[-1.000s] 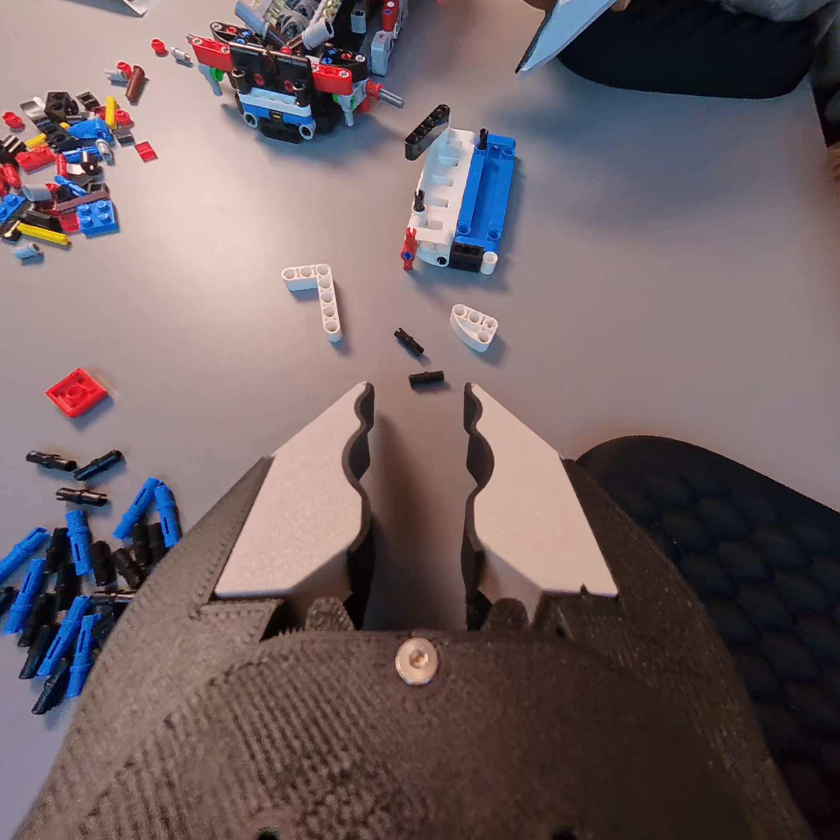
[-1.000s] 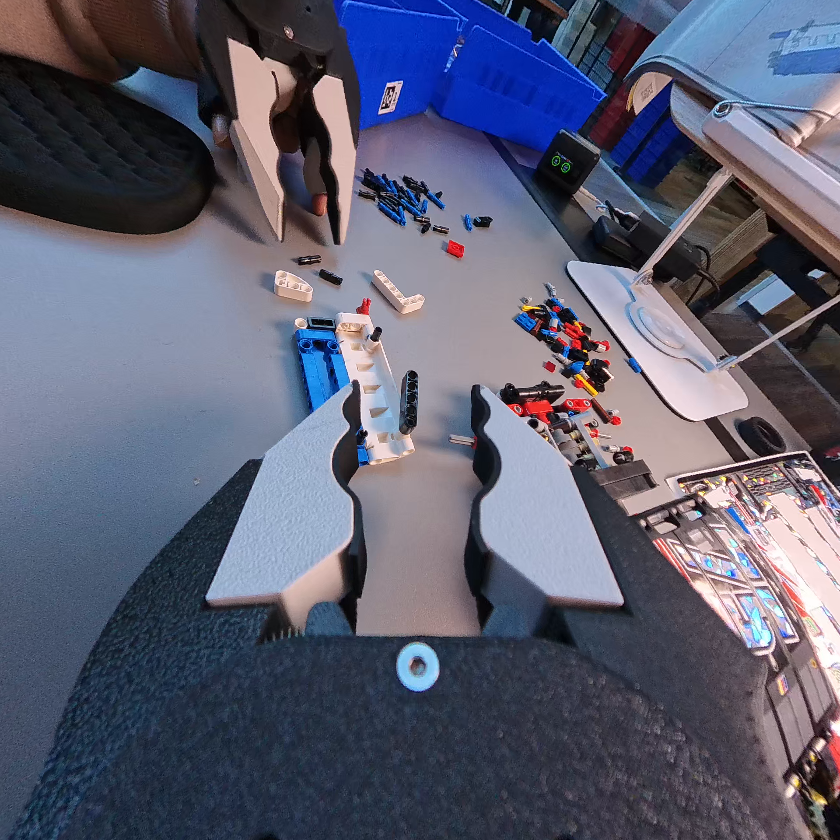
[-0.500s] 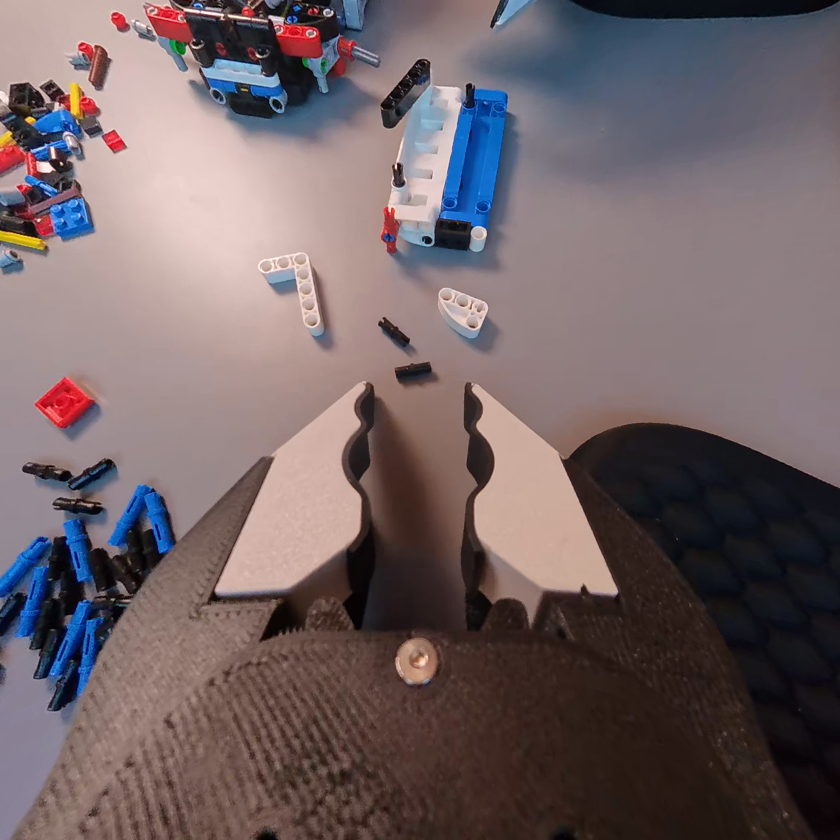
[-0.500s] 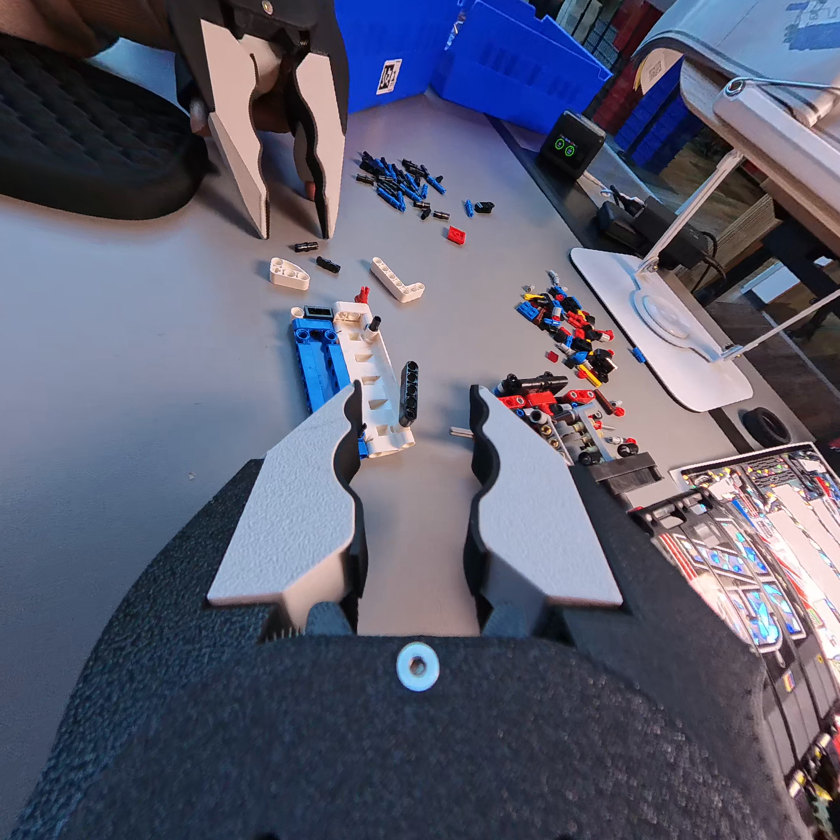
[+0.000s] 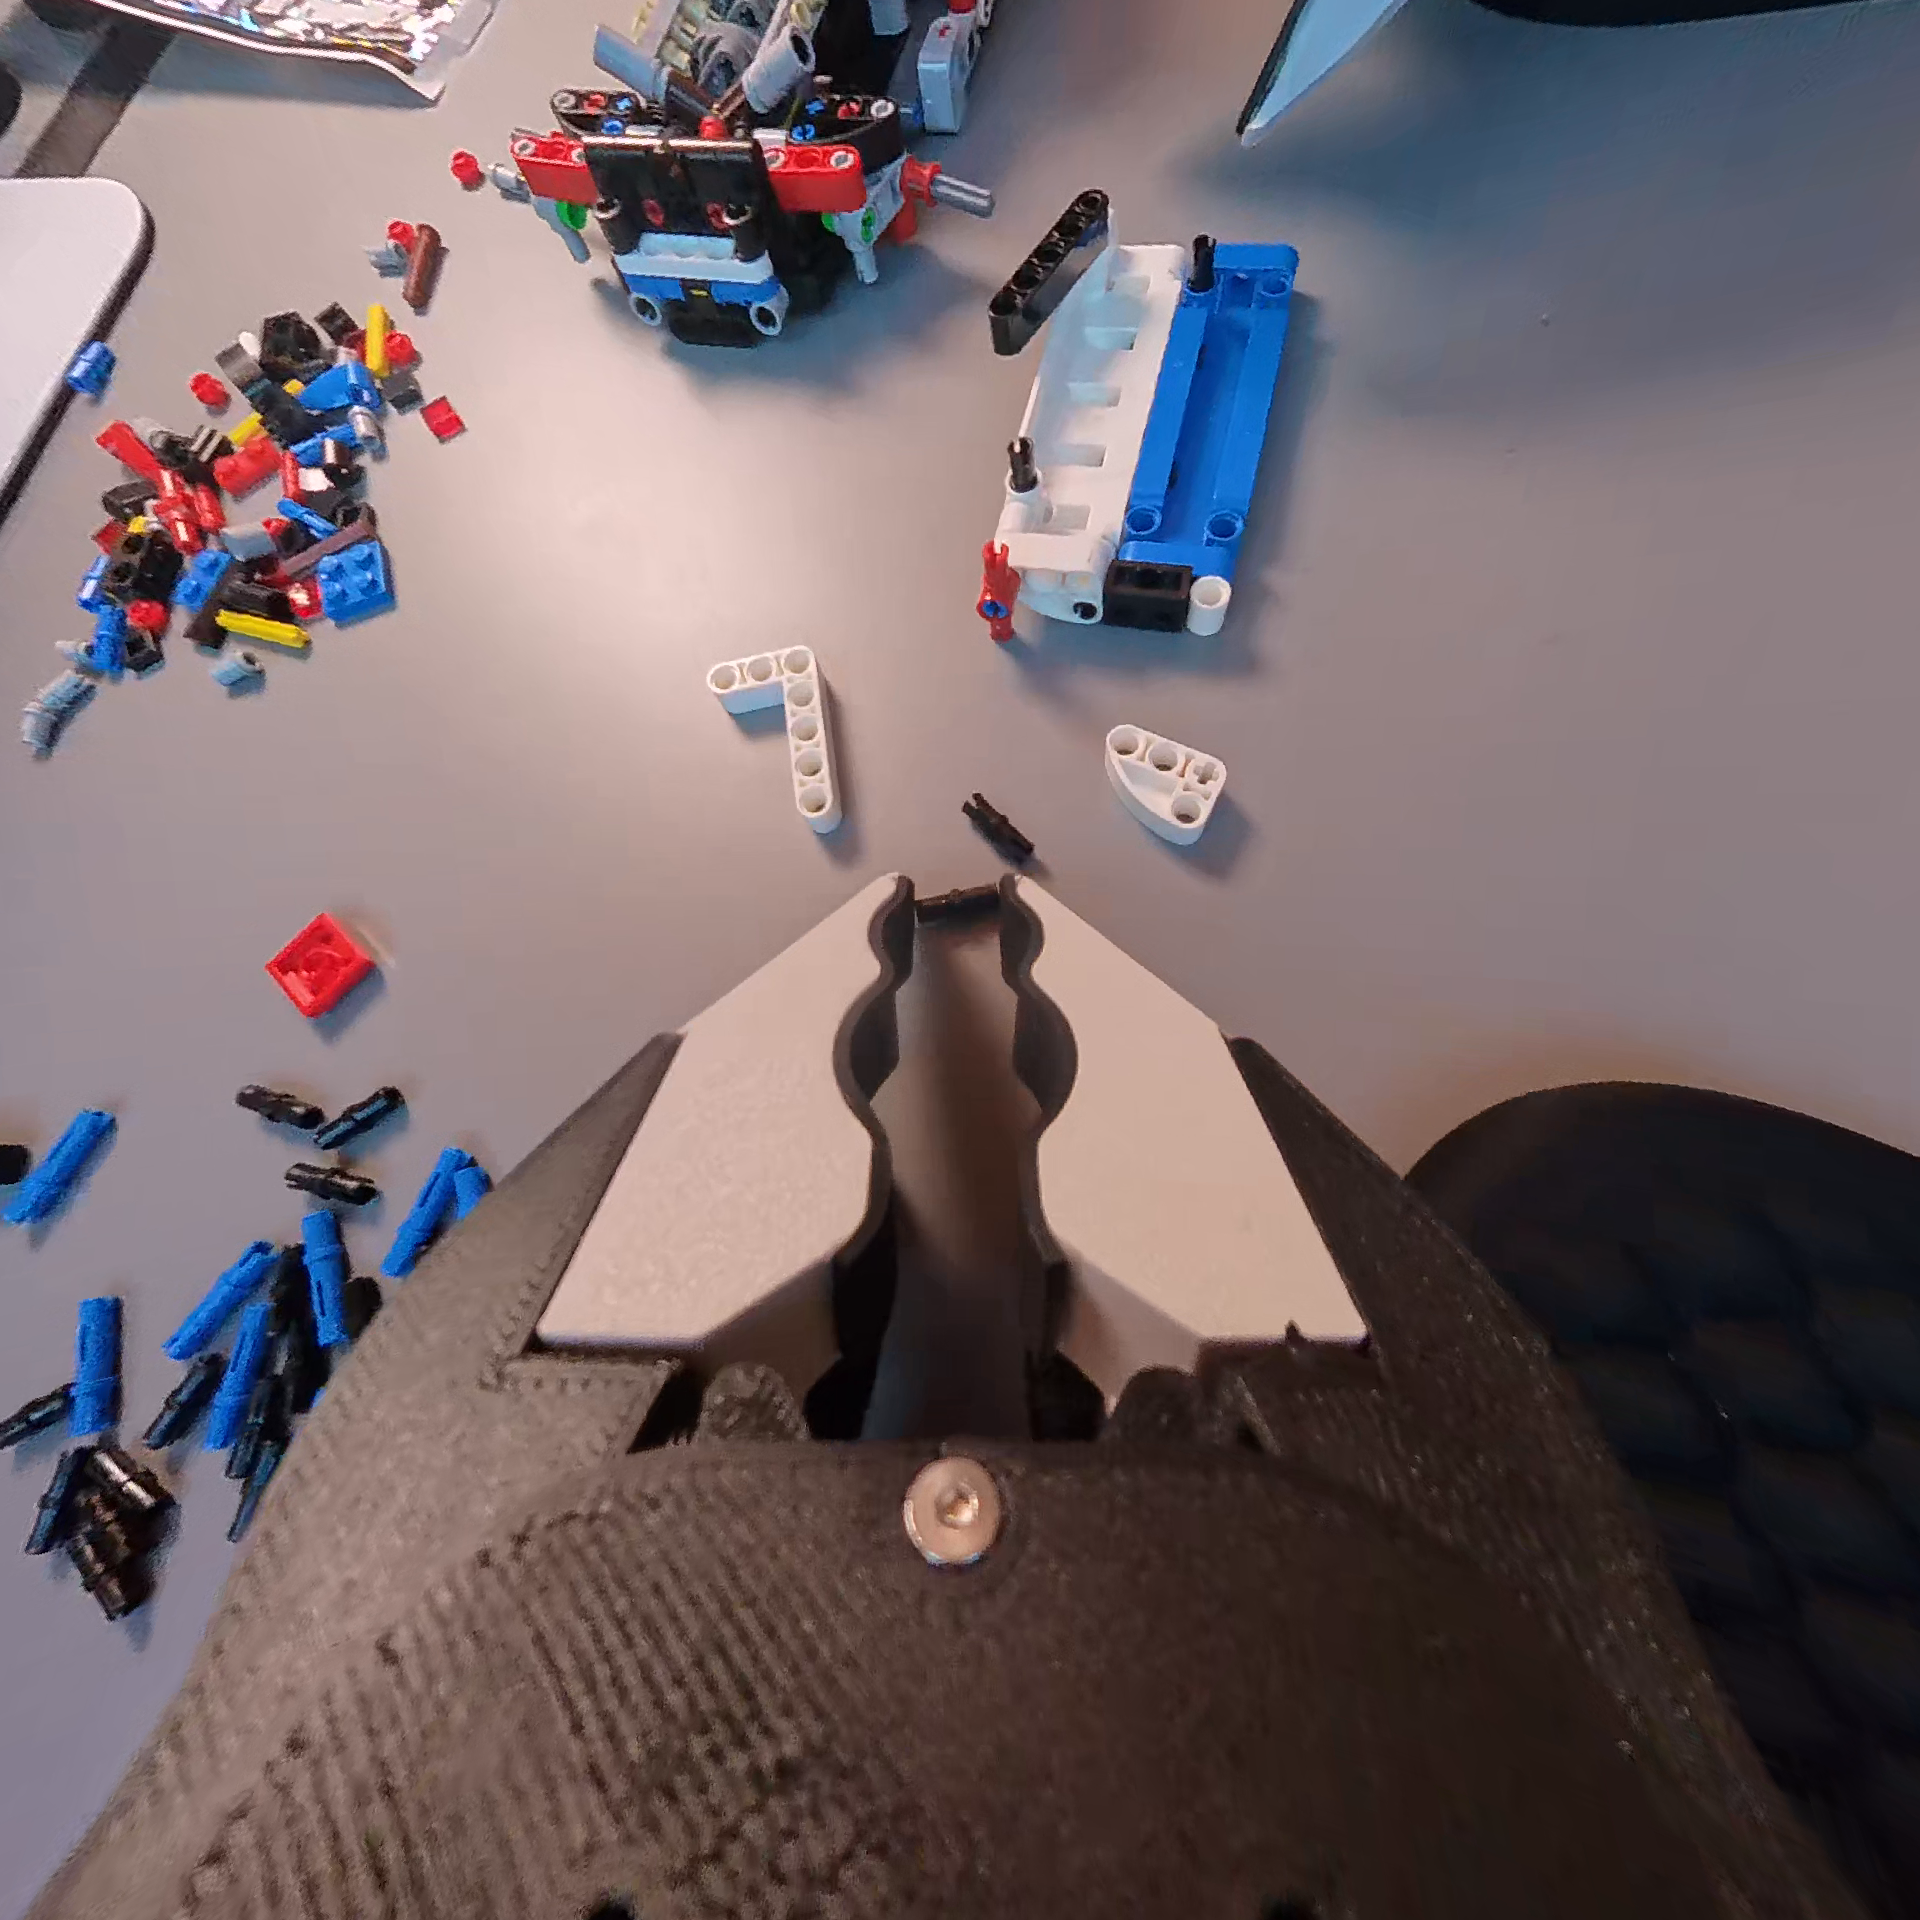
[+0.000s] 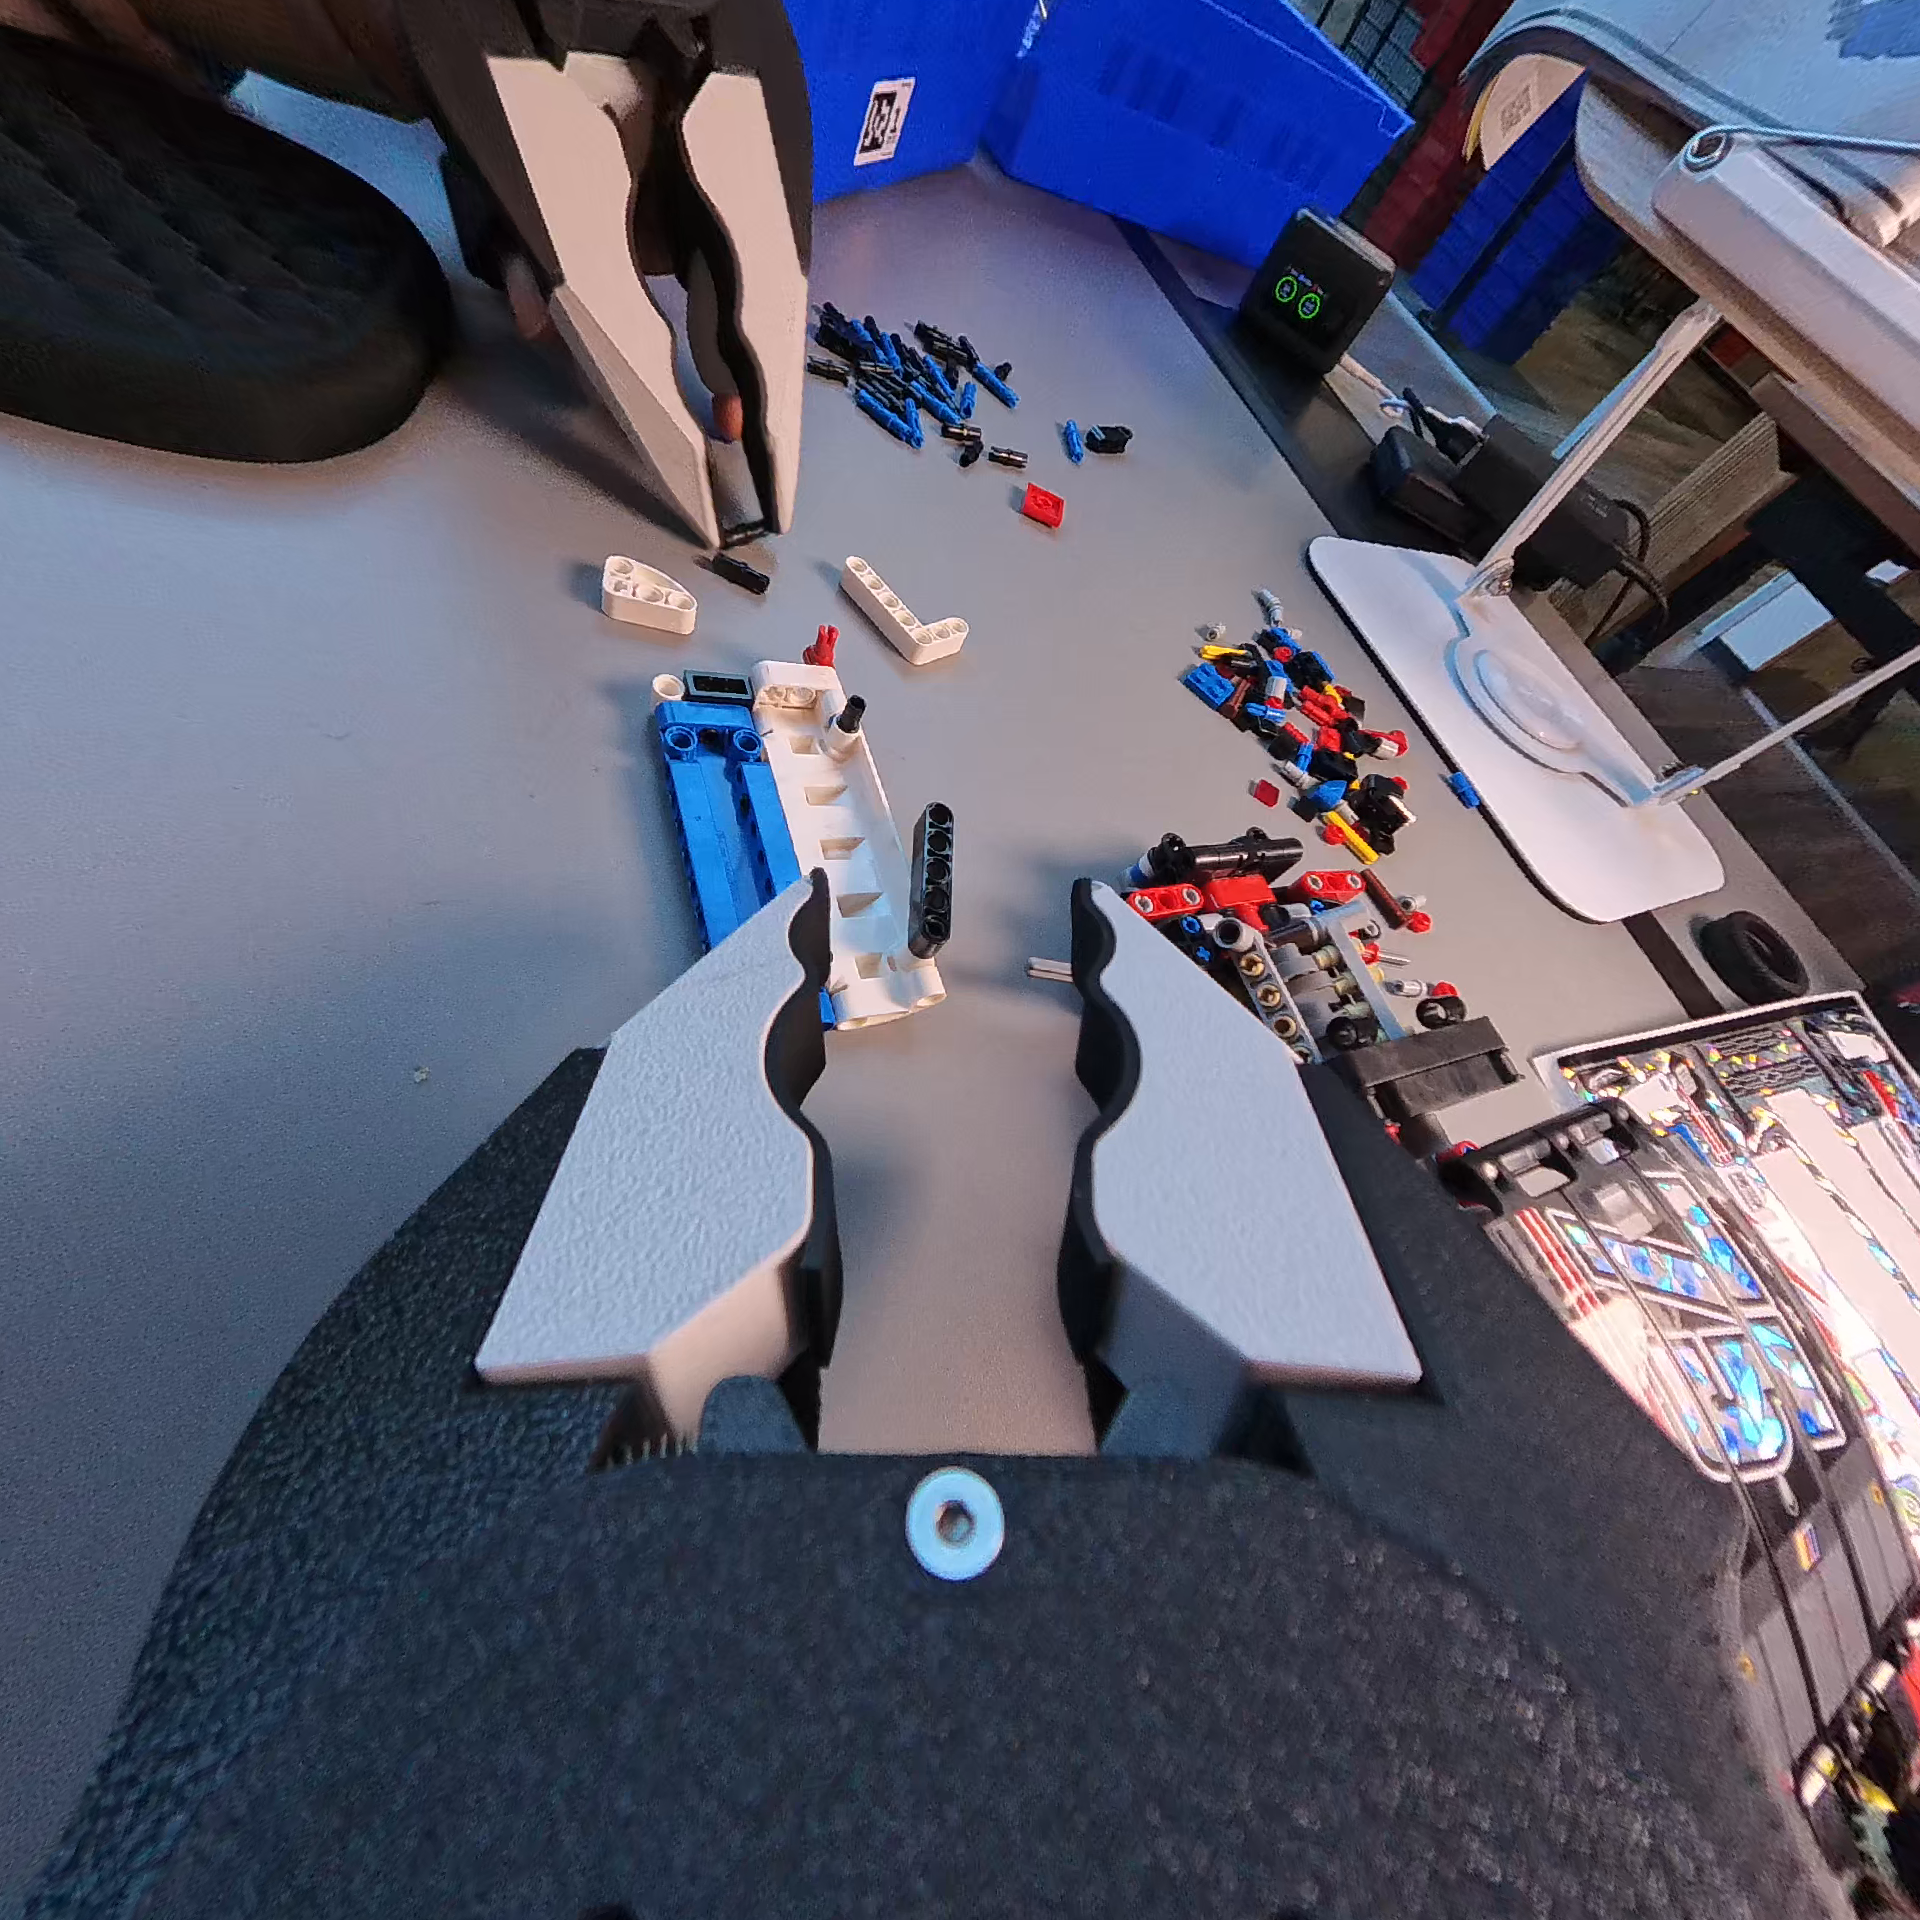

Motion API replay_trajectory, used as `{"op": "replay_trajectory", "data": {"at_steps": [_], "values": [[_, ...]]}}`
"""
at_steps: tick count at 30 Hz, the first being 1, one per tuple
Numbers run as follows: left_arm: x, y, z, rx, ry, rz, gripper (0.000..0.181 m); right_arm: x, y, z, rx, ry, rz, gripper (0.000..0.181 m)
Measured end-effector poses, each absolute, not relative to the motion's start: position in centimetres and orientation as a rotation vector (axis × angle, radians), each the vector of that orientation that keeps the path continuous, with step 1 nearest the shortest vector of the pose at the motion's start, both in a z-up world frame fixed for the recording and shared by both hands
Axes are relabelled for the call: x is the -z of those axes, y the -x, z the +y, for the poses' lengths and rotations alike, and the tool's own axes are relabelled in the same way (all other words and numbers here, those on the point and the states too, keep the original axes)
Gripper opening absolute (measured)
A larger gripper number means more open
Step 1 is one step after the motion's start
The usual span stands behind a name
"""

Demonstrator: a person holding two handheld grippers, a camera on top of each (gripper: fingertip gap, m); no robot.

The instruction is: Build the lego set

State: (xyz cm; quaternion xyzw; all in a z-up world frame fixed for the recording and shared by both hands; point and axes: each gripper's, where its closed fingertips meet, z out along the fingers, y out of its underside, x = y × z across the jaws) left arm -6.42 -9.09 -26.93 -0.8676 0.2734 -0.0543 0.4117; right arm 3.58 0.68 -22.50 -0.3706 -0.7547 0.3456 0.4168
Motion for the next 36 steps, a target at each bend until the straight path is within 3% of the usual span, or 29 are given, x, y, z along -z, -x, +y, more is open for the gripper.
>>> {"op": "replay_trajectory", "data": {"at_steps": [17,36], "values": [[26.6,7.0,-7.7,0.068,2.146,0.615,0.023,22.6,-3.6,0.8,-0.86,0.932,-1.897,0.044],[18.4,10.3,-6.2,-0.018,1.727,0.213,0.049,20.6,-3.3,1.0,-0.93,0.933,-1.796,0.048]]}}
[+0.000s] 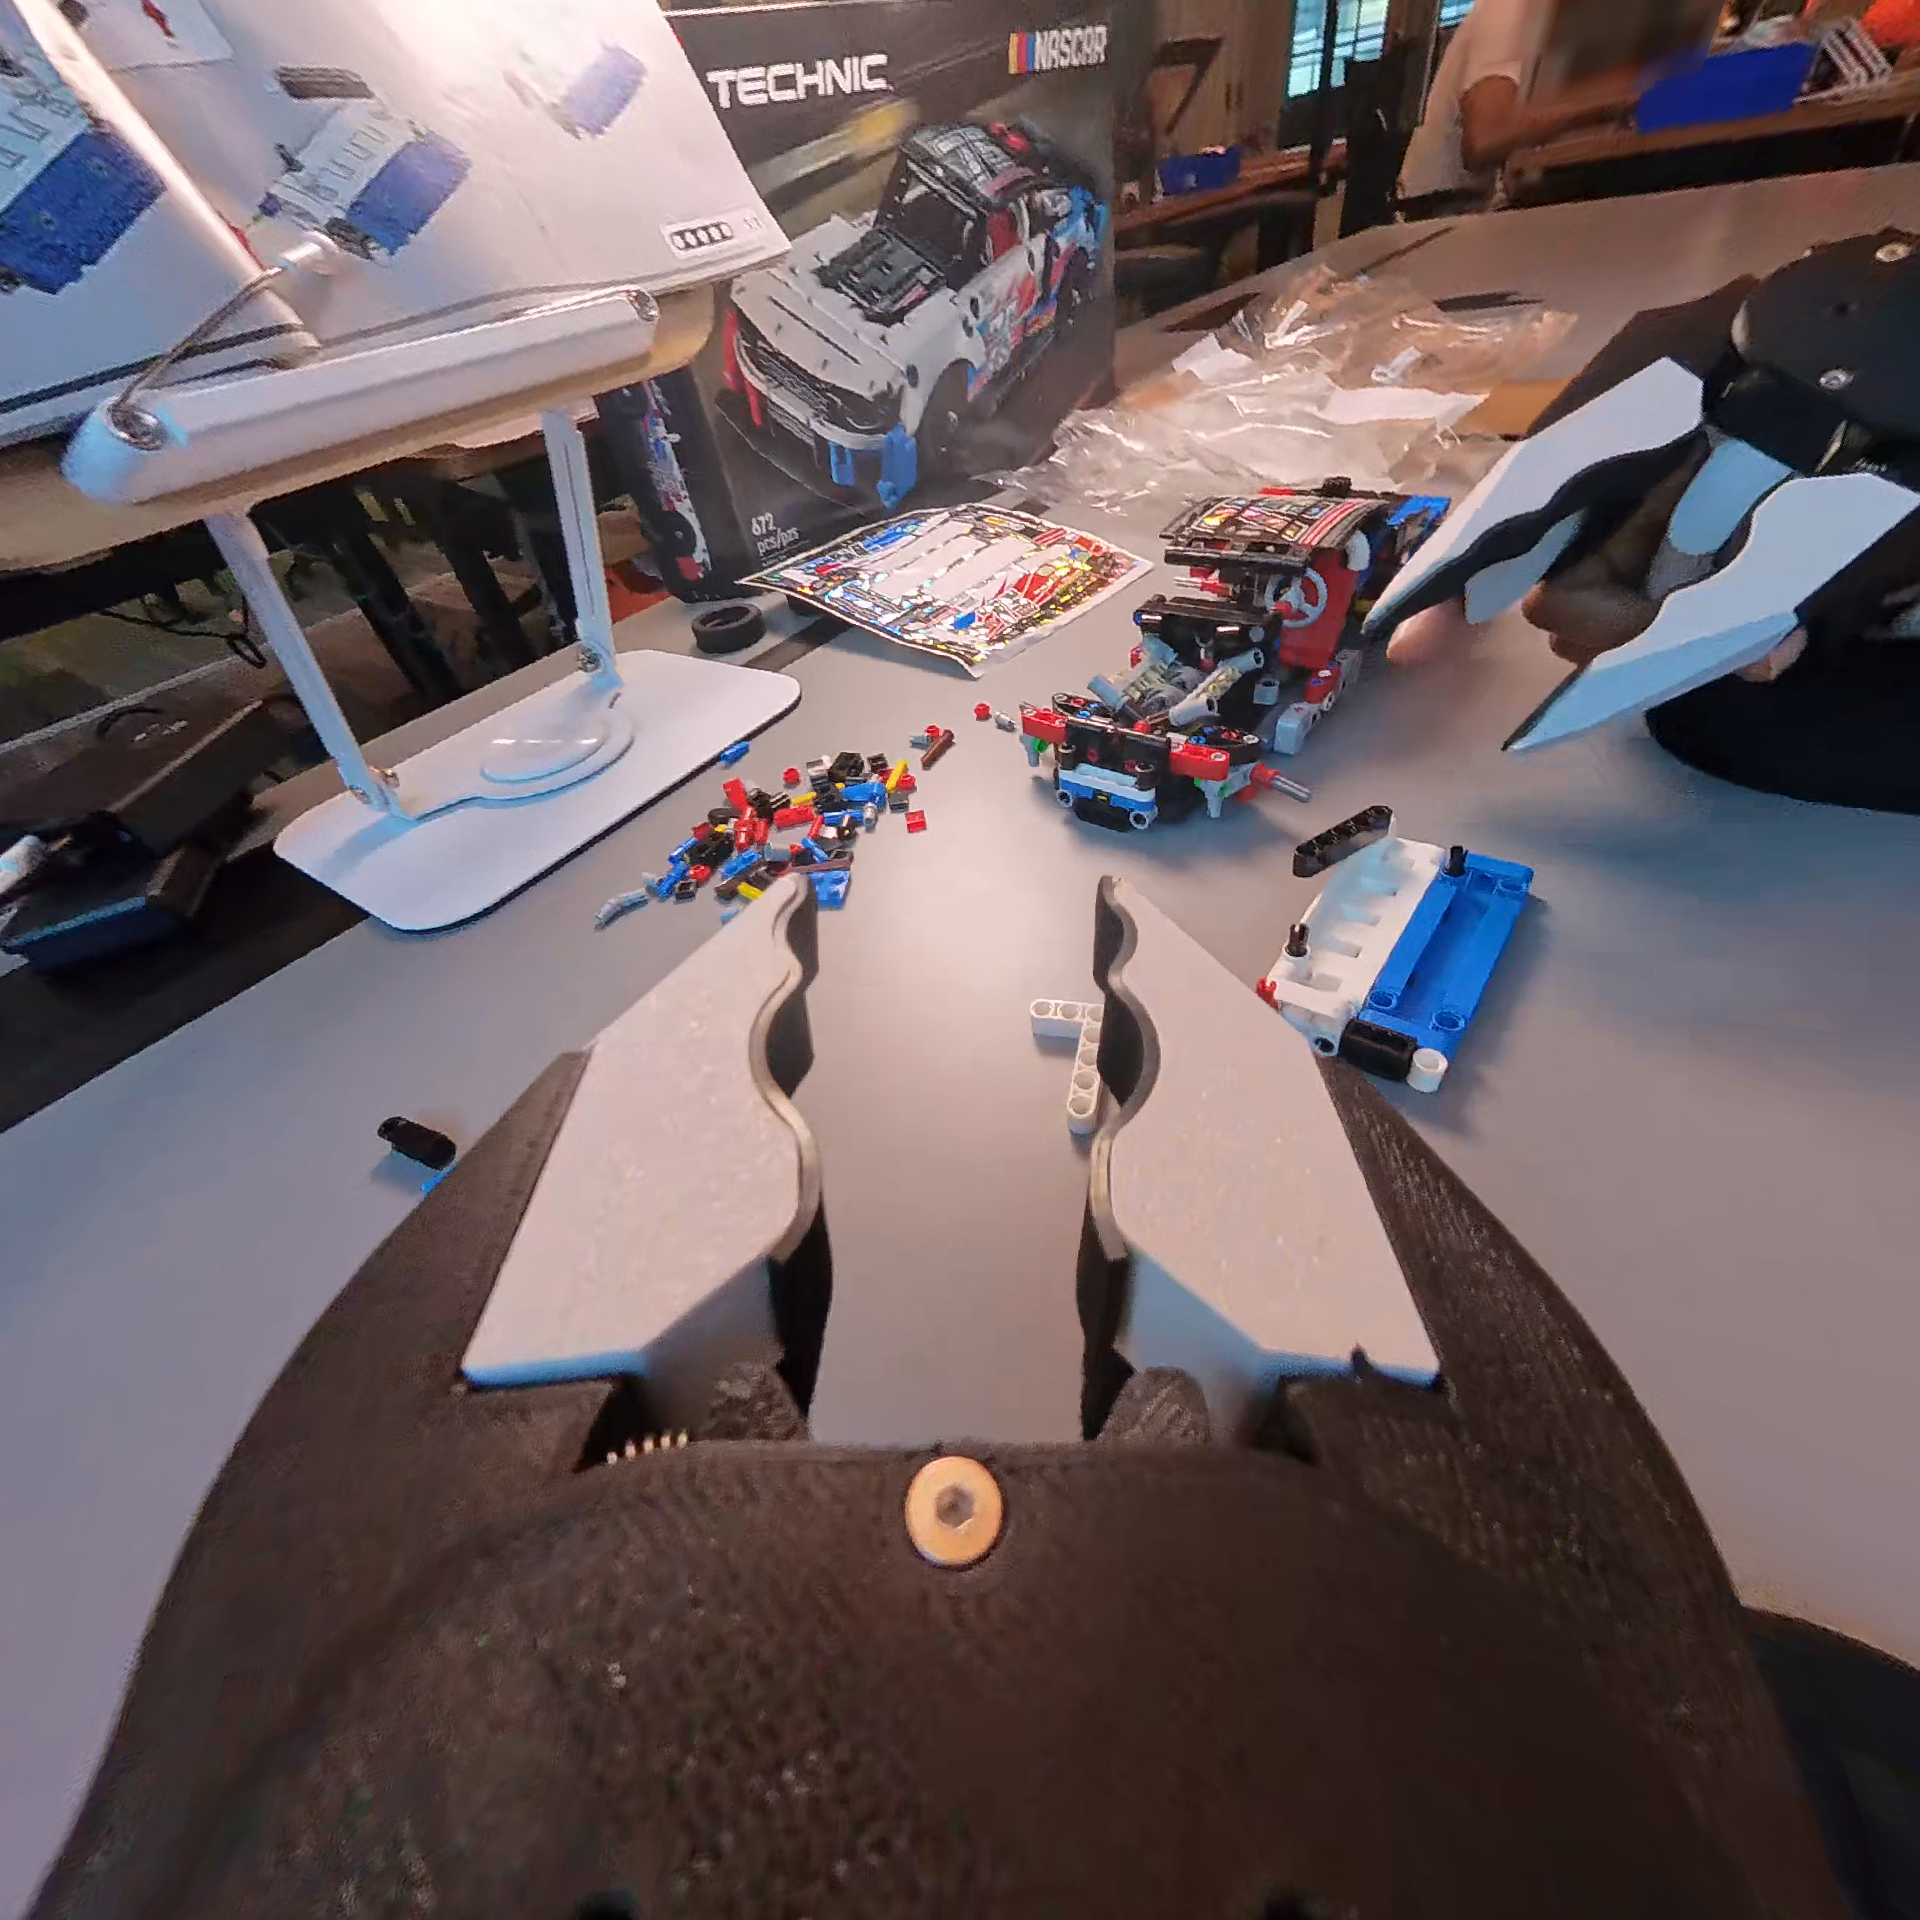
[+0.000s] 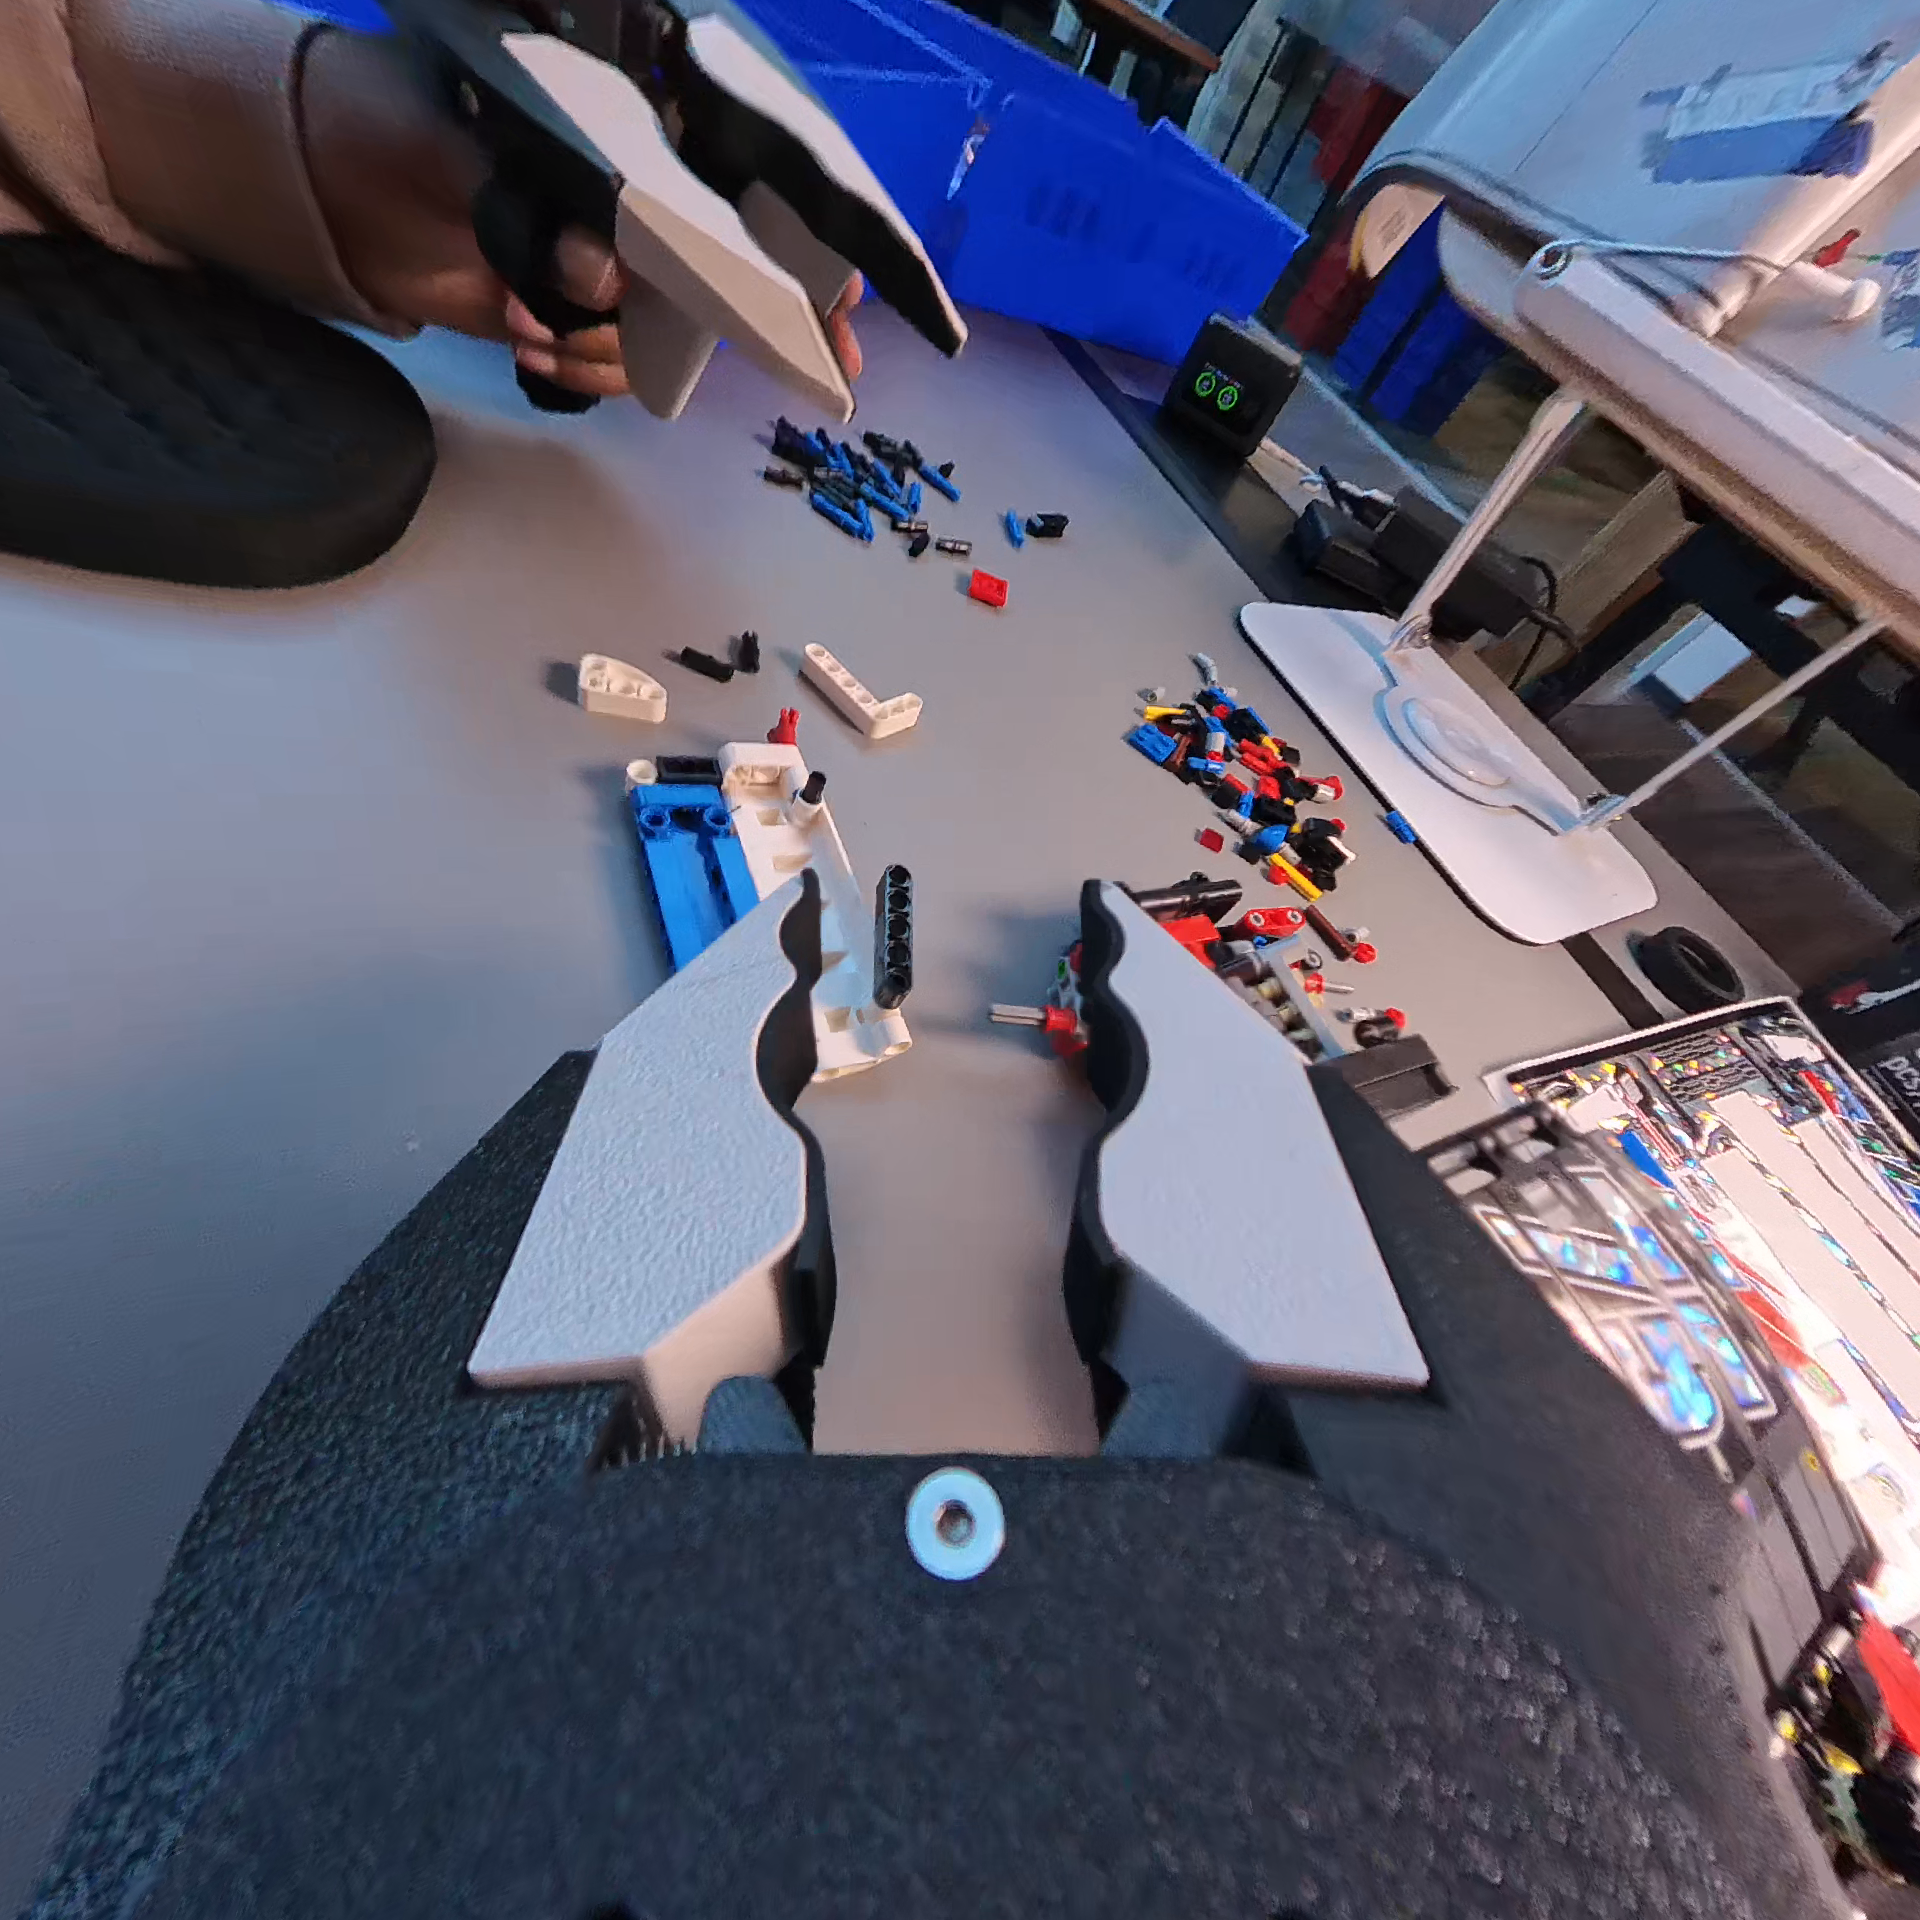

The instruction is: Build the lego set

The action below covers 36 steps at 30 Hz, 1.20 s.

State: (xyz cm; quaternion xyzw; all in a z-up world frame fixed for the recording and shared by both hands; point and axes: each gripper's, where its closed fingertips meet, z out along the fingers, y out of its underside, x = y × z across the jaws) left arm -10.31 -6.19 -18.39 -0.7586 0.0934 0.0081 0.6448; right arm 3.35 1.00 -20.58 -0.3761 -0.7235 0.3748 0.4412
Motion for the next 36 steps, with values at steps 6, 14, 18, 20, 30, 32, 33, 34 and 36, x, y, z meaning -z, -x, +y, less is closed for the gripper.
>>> {"op": "replay_trajectory", "data": {"at_steps": [6,14,18,20,30,32,33,34,36], "values": [[15.8,12.2,-7.1,-0.076,1.613,0.053,0.053,14.2,-3.9,4.3,-1.111,0.975,-1.387,0.055],[12.2,13.9,-9.5,-0.206,1.419,-0.055,0.053,9.7,-6.5,9.6,-1.062,1.005,-0.987,0.055],[10.9,15.5,-11.1,-0.321,1.343,-0.13,0.048,9.1,-7.4,10.8,-1.041,1.023,-0.902,0.056],[10.8,15.9,-11.5,-0.319,1.335,-0.159,0.045,9.0,-7.5,11.2,-1.025,1.032,-0.886,0.056],[11.9,15.6,-11.0,-0.272,1.394,-0.143,0.042,9.3,-7.4,11.0,-1.022,1.037,-0.906,0.054],[12.0,15.1,-10.8,-0.273,1.404,-0.111,0.039,9.3,-7.3,11.0,-1.018,1.038,-0.911,0.054],[12.1,15.0,-10.6,-0.281,1.411,-0.103,0.039,9.3,-7.3,11.0,-1.016,1.038,-0.912,0.054],[12.3,15.0,-10.6,-0.289,1.419,-0.096,0.039,9.3,-7.3,11.0,-1.015,1.037,-0.913,0.054],[12.4,15.0,-10.5,-0.297,1.425,-0.091,0.039,9.3,-7.3,11.0,-1.017,1.037,-0.915,0.054]]}}
